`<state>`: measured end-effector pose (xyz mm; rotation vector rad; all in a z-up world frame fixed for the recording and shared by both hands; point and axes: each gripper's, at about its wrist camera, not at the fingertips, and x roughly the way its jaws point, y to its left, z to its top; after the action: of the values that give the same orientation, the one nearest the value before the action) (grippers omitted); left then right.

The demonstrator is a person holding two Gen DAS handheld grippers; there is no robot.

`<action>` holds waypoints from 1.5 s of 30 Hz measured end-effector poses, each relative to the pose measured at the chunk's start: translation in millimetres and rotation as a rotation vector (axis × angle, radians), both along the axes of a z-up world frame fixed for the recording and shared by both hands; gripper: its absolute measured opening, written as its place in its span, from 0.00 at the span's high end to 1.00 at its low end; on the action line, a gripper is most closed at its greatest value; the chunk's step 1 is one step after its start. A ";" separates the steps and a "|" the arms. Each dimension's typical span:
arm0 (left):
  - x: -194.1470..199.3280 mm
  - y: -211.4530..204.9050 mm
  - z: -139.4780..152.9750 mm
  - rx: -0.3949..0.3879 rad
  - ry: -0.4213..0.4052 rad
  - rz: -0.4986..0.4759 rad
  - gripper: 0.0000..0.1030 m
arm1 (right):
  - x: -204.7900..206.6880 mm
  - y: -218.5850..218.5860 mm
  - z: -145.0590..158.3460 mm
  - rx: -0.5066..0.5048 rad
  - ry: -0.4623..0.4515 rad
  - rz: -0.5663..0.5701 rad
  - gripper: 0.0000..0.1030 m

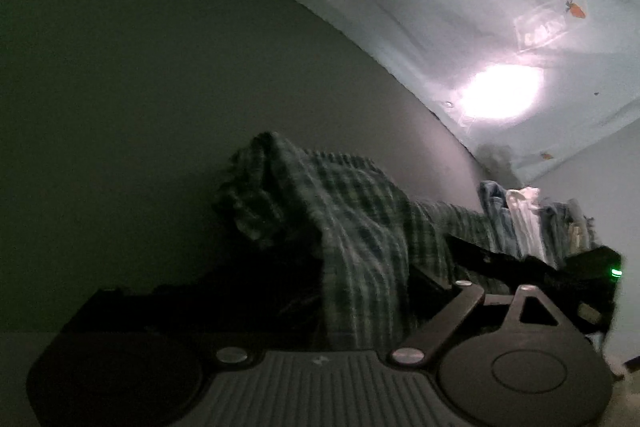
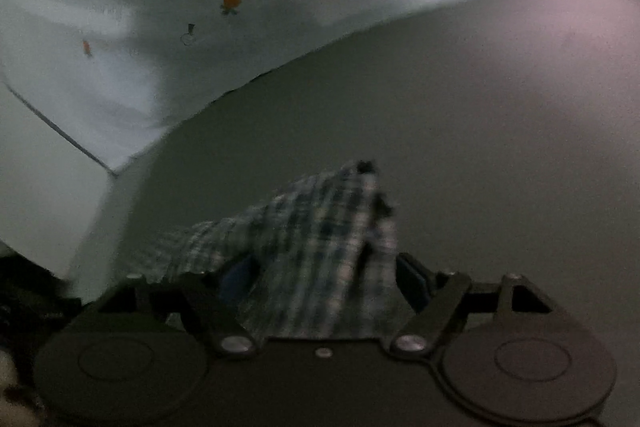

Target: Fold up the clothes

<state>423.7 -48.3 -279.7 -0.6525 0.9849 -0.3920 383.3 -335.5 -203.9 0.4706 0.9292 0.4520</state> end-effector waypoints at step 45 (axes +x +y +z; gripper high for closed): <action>-83.1 -564.5 266.3 -0.322 -0.684 -0.471 0.65 | -190.7 -474.4 306.8 -0.099 -0.568 -0.305 0.75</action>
<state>340.6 -612.8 -13.3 -0.5082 0.4053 -1.1247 192.6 -809.9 102.9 0.3569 0.3211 0.2376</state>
